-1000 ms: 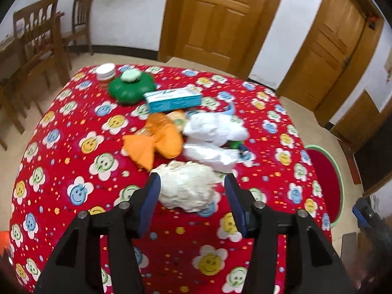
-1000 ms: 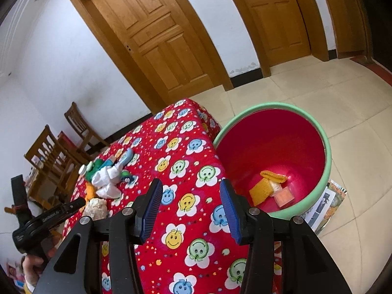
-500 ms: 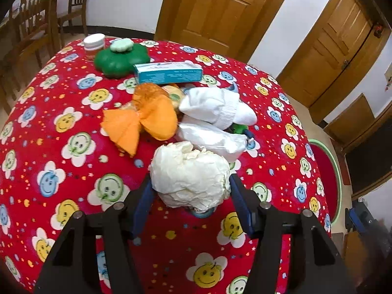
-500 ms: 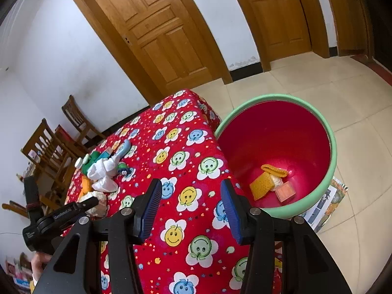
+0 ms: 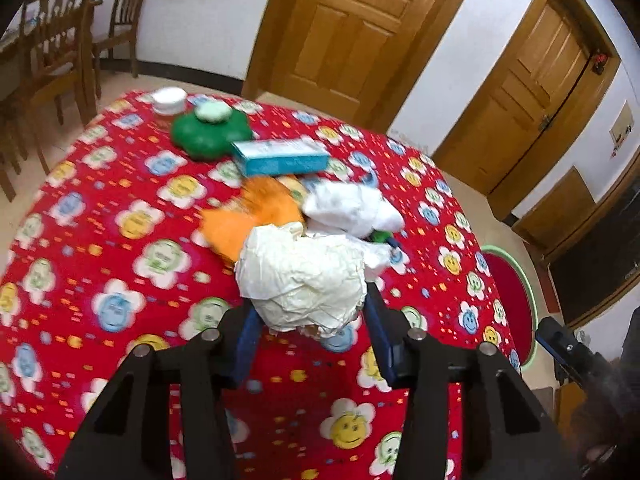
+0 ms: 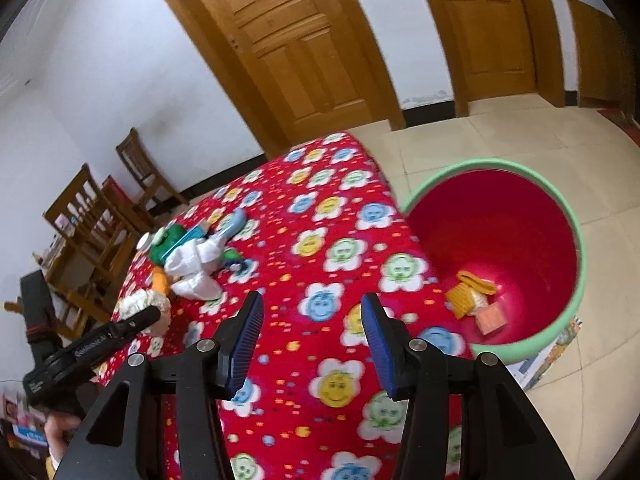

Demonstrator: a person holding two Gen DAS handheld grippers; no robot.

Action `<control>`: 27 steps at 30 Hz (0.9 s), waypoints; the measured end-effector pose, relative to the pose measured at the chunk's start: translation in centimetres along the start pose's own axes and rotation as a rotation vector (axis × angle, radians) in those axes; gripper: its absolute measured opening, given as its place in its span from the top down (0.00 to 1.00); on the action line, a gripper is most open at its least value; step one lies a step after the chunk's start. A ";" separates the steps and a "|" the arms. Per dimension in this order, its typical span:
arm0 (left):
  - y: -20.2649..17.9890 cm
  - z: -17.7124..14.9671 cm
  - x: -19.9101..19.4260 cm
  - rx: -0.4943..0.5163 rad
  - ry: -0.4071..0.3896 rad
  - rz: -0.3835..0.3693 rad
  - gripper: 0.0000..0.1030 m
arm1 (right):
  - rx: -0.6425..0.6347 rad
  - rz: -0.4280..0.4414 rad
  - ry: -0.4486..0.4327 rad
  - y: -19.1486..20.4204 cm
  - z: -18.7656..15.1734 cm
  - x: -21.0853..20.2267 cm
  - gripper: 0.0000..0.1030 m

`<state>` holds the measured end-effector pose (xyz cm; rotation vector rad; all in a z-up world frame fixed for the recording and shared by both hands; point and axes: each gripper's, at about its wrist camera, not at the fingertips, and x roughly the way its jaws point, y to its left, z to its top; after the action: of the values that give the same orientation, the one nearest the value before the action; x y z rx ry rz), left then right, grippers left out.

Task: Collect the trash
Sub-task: 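Move the left tool back to the table and grasp the white crumpled paper ball, then lift the paper ball with left while right reaches toward the white plastic bags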

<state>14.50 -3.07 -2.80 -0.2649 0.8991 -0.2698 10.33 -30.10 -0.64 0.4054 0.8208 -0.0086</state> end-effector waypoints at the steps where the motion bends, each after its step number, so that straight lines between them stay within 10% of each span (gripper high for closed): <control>1: 0.5 0.2 -0.5 -0.005 -0.010 0.016 0.53 | -0.013 0.005 0.005 0.6 0.0 0.2 0.50; 24: 10.1 2.1 -2.0 -0.082 -0.076 0.125 0.53 | -0.221 0.007 0.179 14.5 -1.7 11.0 0.49; 27: 10.5 2.1 -1.9 -0.098 -0.075 0.110 0.53 | -0.220 -0.034 0.202 15.5 -2.0 13.2 0.32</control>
<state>16.35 7.63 -3.71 -0.3130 0.8509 -0.1132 20.49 -13.15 -5.94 0.1861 1.0165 0.0921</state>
